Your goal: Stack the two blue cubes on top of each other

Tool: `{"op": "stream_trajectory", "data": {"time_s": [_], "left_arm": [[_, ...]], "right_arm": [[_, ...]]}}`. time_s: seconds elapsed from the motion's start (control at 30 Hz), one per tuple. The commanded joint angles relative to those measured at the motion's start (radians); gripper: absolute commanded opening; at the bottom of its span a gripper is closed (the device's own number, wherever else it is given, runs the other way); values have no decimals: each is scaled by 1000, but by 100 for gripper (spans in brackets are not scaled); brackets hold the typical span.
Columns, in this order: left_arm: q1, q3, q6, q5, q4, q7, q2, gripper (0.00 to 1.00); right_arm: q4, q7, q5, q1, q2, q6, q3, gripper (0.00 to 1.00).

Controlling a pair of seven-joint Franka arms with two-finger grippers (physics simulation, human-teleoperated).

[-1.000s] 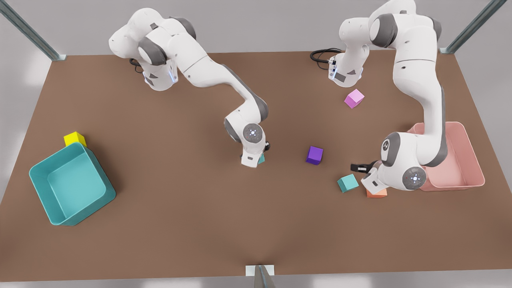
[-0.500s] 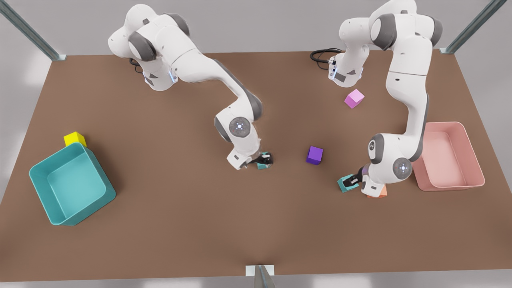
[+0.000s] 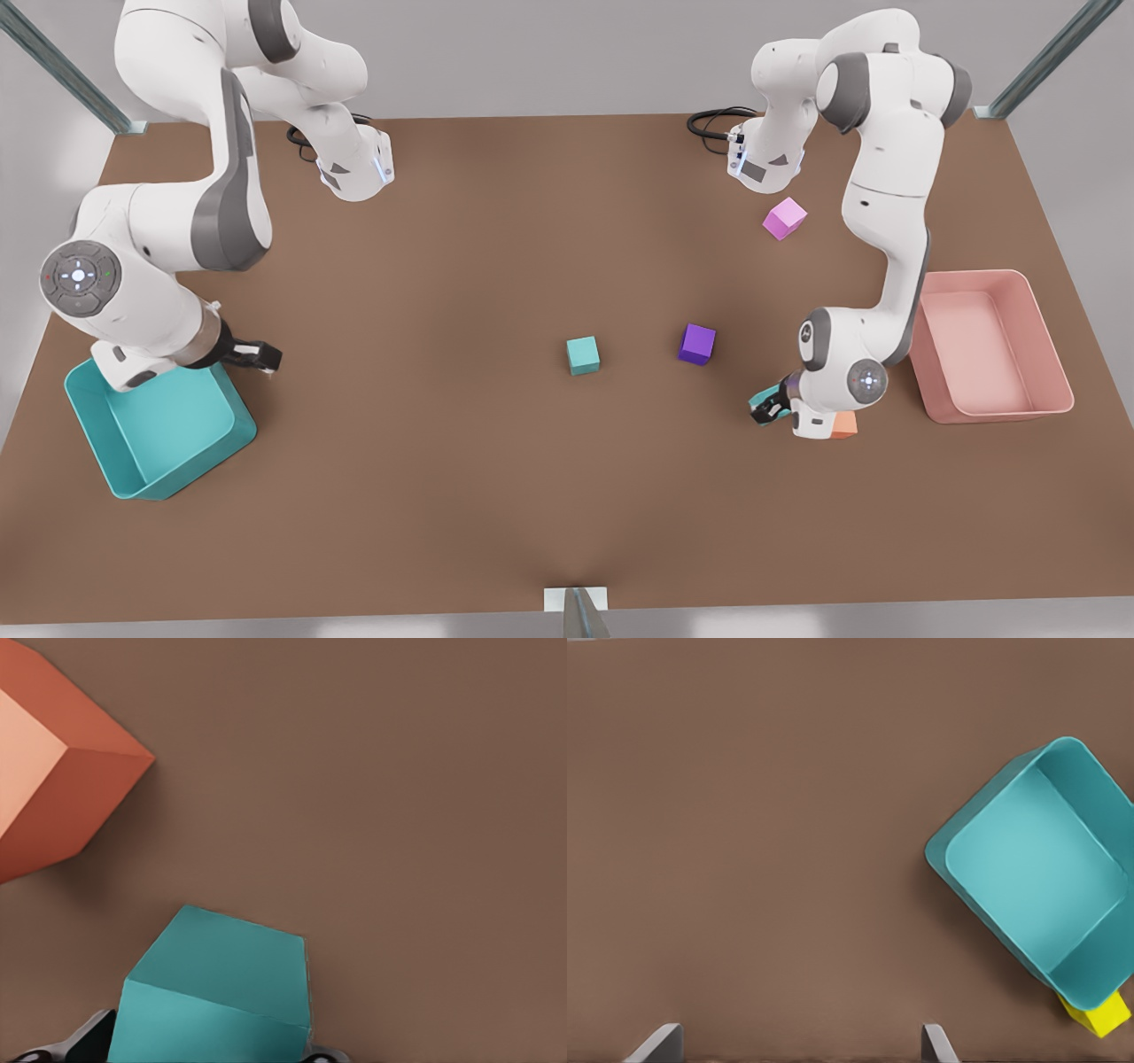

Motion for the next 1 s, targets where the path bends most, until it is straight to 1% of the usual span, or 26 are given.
{"op": "stream_trajectory", "data": {"time_s": [0.0,0.07,0.13,0.17,0.2,0.23,0.3,0.33,0.4,0.43,0.47,0.5,0.53,0.6,0.97], "left_arm": [[0,-3,2,-7,0,-119,-4,56],[1,-12,-1,-7,0,-120,-11,50],[-29,-18,-3,-3,9,-116,-59,49],[-63,-20,-73,11,70,-114,-59,49],[-81,-20,-119,73,104,-116,-59,49],[-88,-26,-121,73,109,-116,-62,49],[-103,-119,-306,74,231,-119,-62,50],[-146,-136,-374,76,279,-120,-62,50],[-370,-136,-396,132,296,-246,-57,50],[-443,-155,-391,138,298,-280,-50,50],[-469,-155,-380,139,307,-307,-33,50],[-502,-156,-316,137,333,-355,18,50],[-508,-156,-294,139,371,-360,59,50],[-506,-155,-284,140,400,-360,82,50],[-505,-159,-281,131,402,-358,111,51]], "right_arm": [[-3,-447,-19,1,1,-112,2,100],[-3,-447,-19,-1,1,-112,2,100],[-3,-447,-16,-1,3,-112,3,100],[-3,-447,-16,-1,3,-112,2,100],[-4,-445,-14,-1,3,-112,3,100],[-4,-449,-14,-1,3,-112,2,100],[-4,-449,-9,-1,3,-112,2,100],[-4,-449,-9,-1,3,-112,3,100],[-6,-450,-8,-2,3,-115,3,100],[-6,-450,-8,-2,3,-116,3,100],[-6,-449,-8,-2,4,-116,3,100],[-6,-449,-5,-1,7,-116,3,100],[-6,-449,-5,-1,9,-116,3,100],[-12,-449,-3,-1,9,-116,3,100],[-19,-445,9,-1,10,-116,3,100]]}}
